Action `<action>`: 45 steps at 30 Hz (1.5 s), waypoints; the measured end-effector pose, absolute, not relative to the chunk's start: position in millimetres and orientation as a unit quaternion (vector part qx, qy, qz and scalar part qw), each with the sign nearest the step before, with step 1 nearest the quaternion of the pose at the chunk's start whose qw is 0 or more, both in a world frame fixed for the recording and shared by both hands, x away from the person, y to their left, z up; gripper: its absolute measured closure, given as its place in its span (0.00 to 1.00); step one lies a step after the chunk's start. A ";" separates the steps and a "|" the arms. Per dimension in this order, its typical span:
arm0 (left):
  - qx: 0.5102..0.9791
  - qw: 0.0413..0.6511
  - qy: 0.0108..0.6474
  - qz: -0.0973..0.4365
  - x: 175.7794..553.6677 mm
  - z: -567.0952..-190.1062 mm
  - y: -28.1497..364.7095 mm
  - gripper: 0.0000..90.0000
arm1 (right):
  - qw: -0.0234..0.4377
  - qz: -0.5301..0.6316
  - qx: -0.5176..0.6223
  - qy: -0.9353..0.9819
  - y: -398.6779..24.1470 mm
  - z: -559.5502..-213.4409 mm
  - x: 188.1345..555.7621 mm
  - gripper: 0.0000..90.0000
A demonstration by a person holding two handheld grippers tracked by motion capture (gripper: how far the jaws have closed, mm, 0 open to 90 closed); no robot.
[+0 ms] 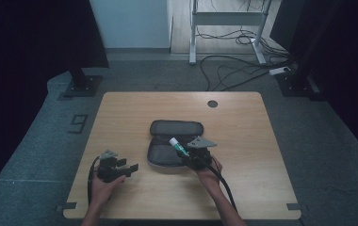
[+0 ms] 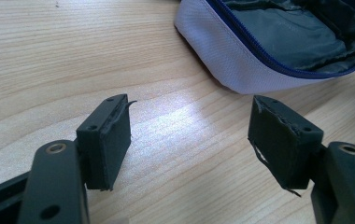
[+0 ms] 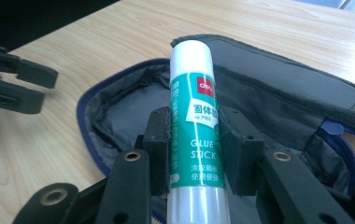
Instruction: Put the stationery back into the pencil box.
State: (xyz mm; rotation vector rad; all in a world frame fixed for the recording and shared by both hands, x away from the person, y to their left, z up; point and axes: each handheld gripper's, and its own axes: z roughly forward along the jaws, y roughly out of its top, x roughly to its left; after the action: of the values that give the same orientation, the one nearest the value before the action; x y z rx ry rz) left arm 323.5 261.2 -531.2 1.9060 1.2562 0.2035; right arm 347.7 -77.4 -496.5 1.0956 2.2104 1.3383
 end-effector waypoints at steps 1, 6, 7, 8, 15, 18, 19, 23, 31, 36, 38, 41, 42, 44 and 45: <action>0.758 0.412 0.499 0.081 323.4 -531.2 261.2 0.34 | 0.167 0.468 0.386 0.777 -77.0 -497.6 349.5 0.72; 0.759 0.410 0.499 0.081 323.4 -532.1 260.5 0.34 | 0.165 0.456 0.392 0.782 -75.6 -504.2 359.3 0.72; 0.759 0.410 0.499 0.081 323.5 -532.3 260.5 0.34 | 0.166 0.454 0.394 0.782 -75.3 -505.6 361.0 0.72; 0.759 0.410 0.499 0.080 323.5 -532.4 260.5 0.34 | 0.167 0.451 0.395 0.783 -75.2 -507.1 362.6 0.72; 0.761 0.406 0.500 0.079 323.8 -534.1 259.9 0.34 | 0.176 0.428 0.401 0.791 -74.5 -517.6 369.4 0.72; 0.763 0.404 0.499 0.079 323.8 -534.6 259.0 0.34 | 0.180 0.422 0.402 0.792 -74.5 -520.3 370.7 0.72; 0.762 0.404 0.499 0.079 323.8 -534.7 258.9 0.34 | 0.179 0.421 0.403 0.793 -74.4 -521.0 371.0 0.72; 0.761 0.404 0.501 0.082 323.8 -535.1 259.2 0.34 | 0.183 0.410 0.402 0.798 -72.8 -524.2 371.7 0.72; 0.761 0.404 0.501 0.081 323.8 -535.5 259.3 0.34 | 0.189 0.396 0.396 0.807 -68.4 -527.8 371.1 0.70; 0.761 0.407 0.498 0.085 323.1 -535.1 257.8 0.34 | 0.191 0.398 0.401 0.803 -68.9 -525.9 369.8 0.60; 0.761 0.408 0.498 0.086 322.9 -534.5 258.1 0.34 | 0.190 0.401 0.404 0.800 -70.0 -525.5 369.0 0.57; 0.760 0.409 0.498 0.086 323.0 -534.4 258.8 0.34 | 0.189 0.408 0.409 0.794 -71.7 -525.3 367.6 0.52; 0.760 0.409 0.498 0.085 323.0 -534.4 259.1 0.34 | 0.185 0.414 0.411 0.791 -72.5 -525.1 367.4 0.50; 0.759 0.410 0.499 0.084 323.1 -534.6 259.3 0.34 | 0.173 0.426 0.419 0.783 -74.1 -523.7 366.5 0.47; 0.760 0.409 0.499 0.084 323.1 -534.7 259.3 0.34 | 0.168 0.442 0.425 0.772 -76.0 -521.7 364.3 0.45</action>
State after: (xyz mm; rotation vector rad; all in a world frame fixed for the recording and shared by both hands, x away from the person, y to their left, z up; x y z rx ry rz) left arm 323.1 259.3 -534.7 1.9136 1.2559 0.2116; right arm 364.3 -76.0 -521.7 1.2088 2.1954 1.2581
